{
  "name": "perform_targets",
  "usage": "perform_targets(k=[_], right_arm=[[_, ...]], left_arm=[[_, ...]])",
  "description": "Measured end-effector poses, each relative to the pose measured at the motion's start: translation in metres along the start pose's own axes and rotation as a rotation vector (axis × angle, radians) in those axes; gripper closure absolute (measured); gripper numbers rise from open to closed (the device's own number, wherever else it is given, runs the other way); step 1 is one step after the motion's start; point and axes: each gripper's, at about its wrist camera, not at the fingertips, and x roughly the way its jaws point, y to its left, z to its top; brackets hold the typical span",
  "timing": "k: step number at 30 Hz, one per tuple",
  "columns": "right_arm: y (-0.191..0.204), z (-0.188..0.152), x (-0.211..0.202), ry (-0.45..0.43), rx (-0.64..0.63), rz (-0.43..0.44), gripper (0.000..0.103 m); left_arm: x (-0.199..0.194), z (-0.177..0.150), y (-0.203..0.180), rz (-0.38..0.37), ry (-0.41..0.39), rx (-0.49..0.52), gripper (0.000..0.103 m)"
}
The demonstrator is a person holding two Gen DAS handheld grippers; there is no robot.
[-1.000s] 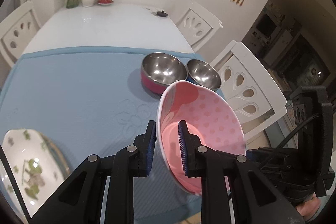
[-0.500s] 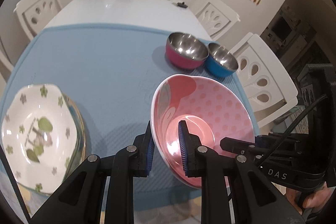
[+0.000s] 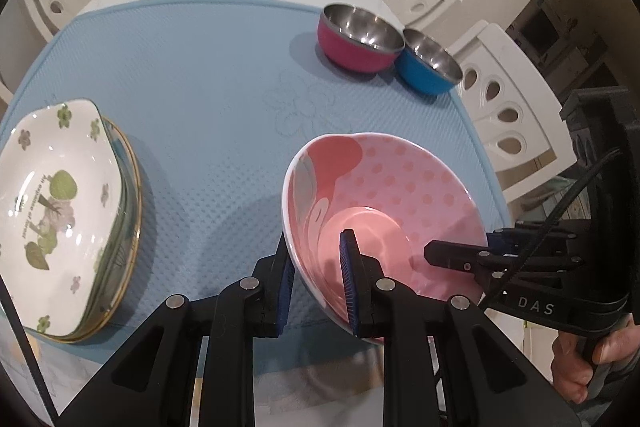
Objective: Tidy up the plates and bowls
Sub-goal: 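Carry the pink bowl beside the plate stack and release it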
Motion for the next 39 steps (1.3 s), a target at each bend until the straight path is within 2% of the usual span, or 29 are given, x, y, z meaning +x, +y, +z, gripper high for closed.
perform_targets(k=[10, 27, 33, 39], right_arm=[[-0.001, -0.007, 0.013, 0.043, -0.01, -0.001, 0.083], [-0.017, -0.015, 0.004, 0.054, -0.002, 0.048, 0.084], [-0.011, -0.02, 0.002, 0.05, -0.02, 0.037, 0.084], [-0.004, -0.02, 0.002, 0.056, -0.02, 0.034, 0.084]], left_arm=[[0.011, -0.011, 0.004, 0.004, 0.055, 0.008, 0.085], [0.006, -0.009, 0.007, -0.017, 0.066, 0.01, 0.084], [0.0, -0.008, 0.013, 0.006, 0.049, 0.006, 0.083], [-0.017, -0.003, 0.022, 0.011, -0.01, -0.022, 0.083]])
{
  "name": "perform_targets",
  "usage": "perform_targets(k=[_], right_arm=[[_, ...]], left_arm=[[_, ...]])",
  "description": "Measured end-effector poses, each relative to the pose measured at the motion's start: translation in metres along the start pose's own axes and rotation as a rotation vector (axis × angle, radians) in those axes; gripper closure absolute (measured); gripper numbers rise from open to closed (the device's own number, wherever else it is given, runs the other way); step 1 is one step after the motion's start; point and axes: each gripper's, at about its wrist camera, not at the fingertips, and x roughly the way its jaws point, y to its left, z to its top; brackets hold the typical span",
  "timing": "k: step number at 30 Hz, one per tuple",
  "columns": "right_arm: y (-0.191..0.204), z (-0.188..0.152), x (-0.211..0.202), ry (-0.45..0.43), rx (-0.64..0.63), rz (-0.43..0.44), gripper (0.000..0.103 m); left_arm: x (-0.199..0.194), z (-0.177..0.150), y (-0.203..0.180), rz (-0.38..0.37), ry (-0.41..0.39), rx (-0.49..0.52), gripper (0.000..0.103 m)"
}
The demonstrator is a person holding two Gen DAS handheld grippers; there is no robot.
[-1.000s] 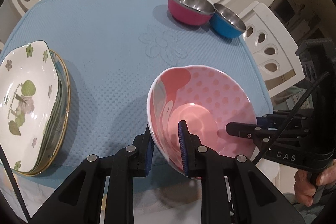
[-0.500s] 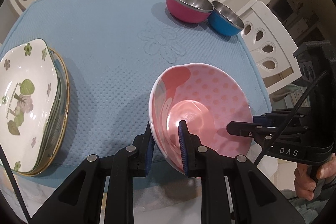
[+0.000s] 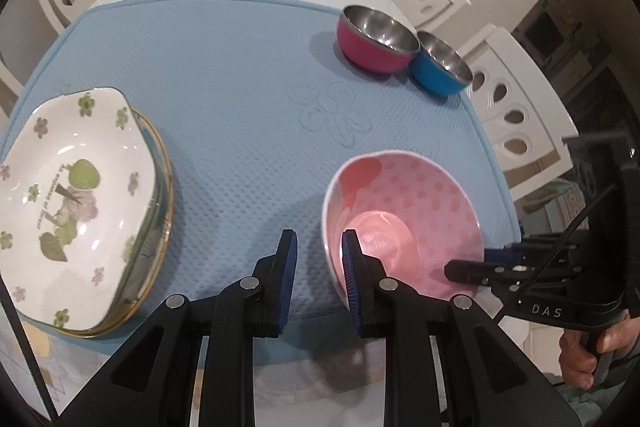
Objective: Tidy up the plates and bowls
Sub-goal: 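Carry the pink bowl beside the plate stack and release it, then grasp the rim of the red steel bowl with the right gripper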
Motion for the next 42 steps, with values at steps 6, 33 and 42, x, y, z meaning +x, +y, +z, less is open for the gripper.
perform_targets(k=[6, 33, 42], right_arm=[[0.003, -0.003, -0.013, 0.022, -0.025, 0.004, 0.084], [-0.102, 0.14, -0.061, -0.268, 0.421, 0.234, 0.053], [-0.115, 0.201, -0.013, -0.22, 0.476, 0.198, 0.053]], left_arm=[[-0.018, 0.016, -0.007, 0.007, -0.052, 0.033, 0.083], [0.043, 0.214, -0.054, -0.099, -0.159, 0.208, 0.044], [0.144, 0.252, -0.035, -0.162, -0.004, 0.182, 0.054]])
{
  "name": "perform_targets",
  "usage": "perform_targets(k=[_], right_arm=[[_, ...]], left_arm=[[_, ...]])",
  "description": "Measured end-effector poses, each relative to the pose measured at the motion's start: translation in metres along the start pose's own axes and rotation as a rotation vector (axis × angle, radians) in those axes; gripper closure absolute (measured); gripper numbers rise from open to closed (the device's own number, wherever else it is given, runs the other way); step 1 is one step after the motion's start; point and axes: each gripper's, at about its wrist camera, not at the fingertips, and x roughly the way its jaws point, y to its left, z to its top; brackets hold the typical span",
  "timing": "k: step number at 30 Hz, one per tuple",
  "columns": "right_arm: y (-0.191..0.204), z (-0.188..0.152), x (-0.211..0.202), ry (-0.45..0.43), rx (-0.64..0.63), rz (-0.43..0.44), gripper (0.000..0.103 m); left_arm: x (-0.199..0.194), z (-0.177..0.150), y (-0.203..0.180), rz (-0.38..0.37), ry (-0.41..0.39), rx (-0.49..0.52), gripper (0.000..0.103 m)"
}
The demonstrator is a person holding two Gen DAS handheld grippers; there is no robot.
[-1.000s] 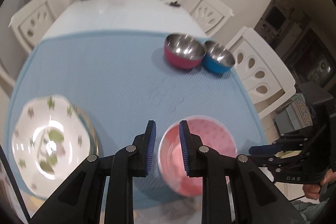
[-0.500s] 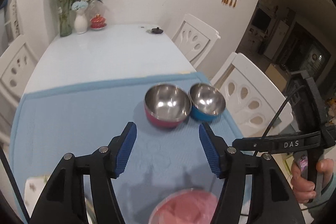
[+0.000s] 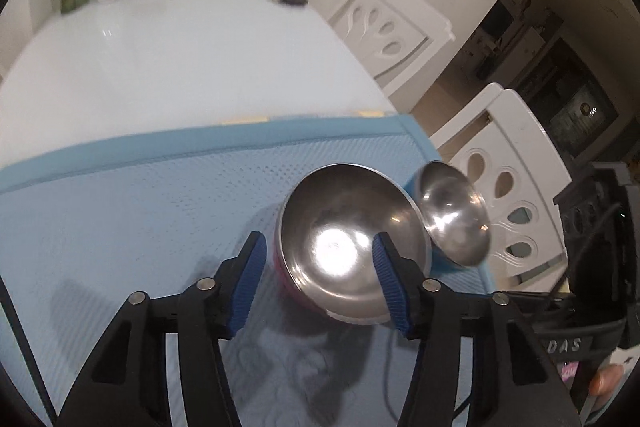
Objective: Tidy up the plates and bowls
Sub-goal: 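Grasp the rim of the red steel bowl with the right gripper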
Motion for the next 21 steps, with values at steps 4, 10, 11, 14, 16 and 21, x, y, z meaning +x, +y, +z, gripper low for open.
perform_targets(k=[4, 10, 11, 14, 16, 21], right_arm=[[-0.002, 0.016, 0.014, -0.001, 0.005, -0.008, 0.056], [-0.002, 0.025, 0.034, 0.001, 0.014, -0.015, 0.066], [-0.002, 0.026, 0.036, -0.005, 0.013, -0.03, 0.068], [-0.004, 0.025, 0.037, -0.026, 0.013, -0.06, 0.071], [-0.005, 0.023, 0.035, -0.031, 0.015, -0.065, 0.072], [0.005, 0.021, 0.031, -0.02, 0.0, -0.075, 0.073]], left_arm=[[0.025, 0.004, 0.009, -0.019, 0.035, -0.003, 0.062], [0.044, 0.004, 0.017, -0.038, 0.054, -0.015, 0.069], [0.045, 0.004, 0.018, -0.04, 0.055, -0.018, 0.07], [0.045, 0.001, 0.018, -0.034, 0.054, -0.028, 0.07], [0.043, -0.001, 0.017, -0.024, 0.046, -0.031, 0.07], [0.027, -0.003, 0.014, -0.015, 0.019, -0.048, 0.07]])
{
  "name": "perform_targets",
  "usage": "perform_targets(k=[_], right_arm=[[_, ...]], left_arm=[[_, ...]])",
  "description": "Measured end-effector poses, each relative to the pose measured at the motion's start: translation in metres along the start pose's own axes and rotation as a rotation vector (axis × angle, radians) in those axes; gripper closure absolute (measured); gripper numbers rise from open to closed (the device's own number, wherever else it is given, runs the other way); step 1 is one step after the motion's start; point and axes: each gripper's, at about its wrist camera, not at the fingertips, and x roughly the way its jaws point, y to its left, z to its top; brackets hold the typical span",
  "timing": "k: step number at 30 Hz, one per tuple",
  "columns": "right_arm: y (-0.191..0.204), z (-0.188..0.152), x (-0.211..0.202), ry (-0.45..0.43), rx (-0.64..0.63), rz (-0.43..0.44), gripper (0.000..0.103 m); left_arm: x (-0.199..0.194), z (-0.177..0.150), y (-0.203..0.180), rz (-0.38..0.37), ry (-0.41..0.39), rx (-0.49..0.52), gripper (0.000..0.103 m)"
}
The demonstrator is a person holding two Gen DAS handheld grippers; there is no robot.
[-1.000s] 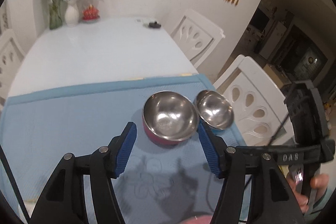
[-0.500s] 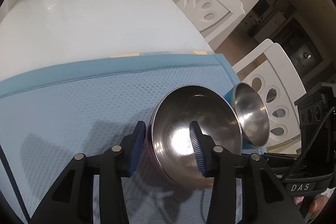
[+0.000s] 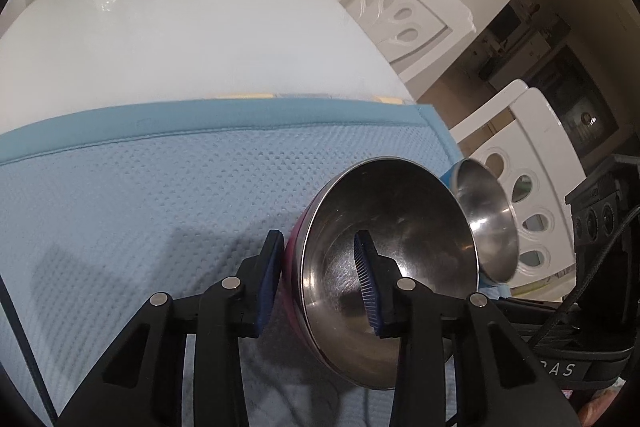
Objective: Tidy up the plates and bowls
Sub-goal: 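Grasp the rim of the red steel bowl with the right gripper, then carry the red steel bowl onto the pink bowl and lower it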
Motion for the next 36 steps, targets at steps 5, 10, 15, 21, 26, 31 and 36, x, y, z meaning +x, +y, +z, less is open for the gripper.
perform_targets(k=[5, 10, 15, 21, 26, 31, 36], right_arm=[[0.018, -0.008, -0.026, -0.011, -0.043, 0.009, 0.073], [0.039, -0.022, -0.066, -0.038, -0.101, 0.013, 0.073], [0.05, -0.048, -0.102, -0.035, -0.126, 0.04, 0.073], [0.053, -0.089, -0.129, -0.017, -0.144, 0.04, 0.073], [0.042, -0.123, -0.134, 0.052, -0.15, 0.066, 0.073], [0.033, -0.162, -0.129, 0.13, -0.194, 0.053, 0.073], [0.019, -0.193, -0.114, 0.211, -0.206, 0.022, 0.073]], left_arm=[[-0.042, 0.002, -0.013, -0.001, -0.071, -0.002, 0.07], [-0.098, -0.003, -0.042, -0.001, -0.165, 0.04, 0.072], [-0.144, -0.022, -0.074, 0.004, -0.221, 0.1, 0.072], [-0.17, -0.057, -0.094, 0.021, -0.229, 0.121, 0.072], [-0.184, -0.096, -0.106, 0.064, -0.207, 0.166, 0.072], [-0.182, -0.139, -0.118, 0.142, -0.157, 0.221, 0.072], [-0.175, -0.172, -0.12, 0.15, -0.101, 0.2, 0.072]])
